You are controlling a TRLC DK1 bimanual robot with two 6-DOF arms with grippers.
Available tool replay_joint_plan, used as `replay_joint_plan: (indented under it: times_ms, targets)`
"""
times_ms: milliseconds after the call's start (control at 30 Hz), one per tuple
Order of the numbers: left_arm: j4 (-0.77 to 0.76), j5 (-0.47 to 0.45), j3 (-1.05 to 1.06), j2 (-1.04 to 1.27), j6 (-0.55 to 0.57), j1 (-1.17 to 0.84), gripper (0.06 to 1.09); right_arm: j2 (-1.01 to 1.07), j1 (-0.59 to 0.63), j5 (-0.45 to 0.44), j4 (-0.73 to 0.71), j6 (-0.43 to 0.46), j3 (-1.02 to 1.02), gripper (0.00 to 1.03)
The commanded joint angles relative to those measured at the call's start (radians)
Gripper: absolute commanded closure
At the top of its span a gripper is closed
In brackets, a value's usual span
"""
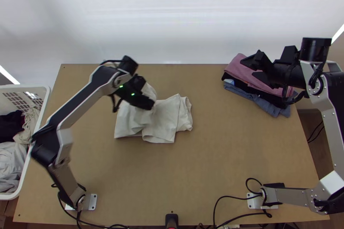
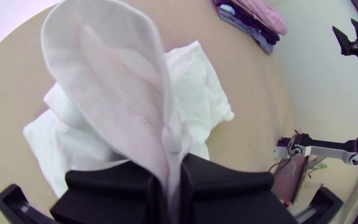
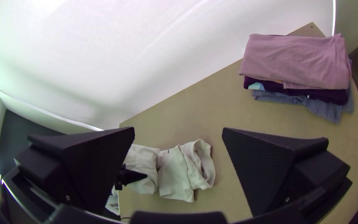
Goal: Fold the t-shirt
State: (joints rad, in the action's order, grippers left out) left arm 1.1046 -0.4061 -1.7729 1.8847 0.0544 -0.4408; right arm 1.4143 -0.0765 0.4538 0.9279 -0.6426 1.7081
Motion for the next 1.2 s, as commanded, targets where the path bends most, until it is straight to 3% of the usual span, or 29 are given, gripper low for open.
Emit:
replay_joint_plan:
  times_ms: [0, 100, 133, 167, 200, 233, 500, 833, 1167]
  targets:
    - [-0.008, -0.003, -0.129, 0.091, 0.062, -0.044, 1.05, -0.005, -0.009, 0.006, -0.004, 0.011, -0.025, 0.04]
    - [0.001, -0.003, -0.241, 0.166, 0.079, -0.099, 1.04, -0.002, -0.026, 0.006, -0.009, 0.023, -0.057, 0.04]
    - [0.008, -0.003, -0.281, 0.189, 0.079, -0.125, 0.97, 0.0, -0.032, 0.006, -0.018, 0.024, -0.076, 0.04]
    - [0.017, -0.003, -0.332, 0.212, 0.078, -0.15, 0.72, 0.003, -0.043, 0.006, -0.031, 0.026, -0.096, 0.04]
    - [0.031, -0.003, -0.39, 0.237, 0.074, -0.176, 0.32, 0.005, -0.052, 0.005, -0.047, 0.027, -0.119, 0.04]
    - [0.044, -0.005, -0.451, 0.257, 0.07, -0.202, 0.07, 0.008, -0.055, 0.005, -0.061, 0.027, -0.142, 0.04]
    - [-0.083, -0.013, -0.516, 0.151, 0.107, -0.225, 0.1, 0.052, -0.108, -0.001, -0.129, 0.034, -0.269, 0.04]
    - [0.021, -0.014, -0.416, -0.009, 0.073, -0.021, 0.1, 0.163, -0.266, -0.003, -0.221, 0.038, -0.37, 0.04]
    - [0.07, -0.011, -0.375, -0.113, 0.073, 0.063, 0.1, 0.384, -0.391, -0.004, -0.284, 0.075, -0.323, 0.04]
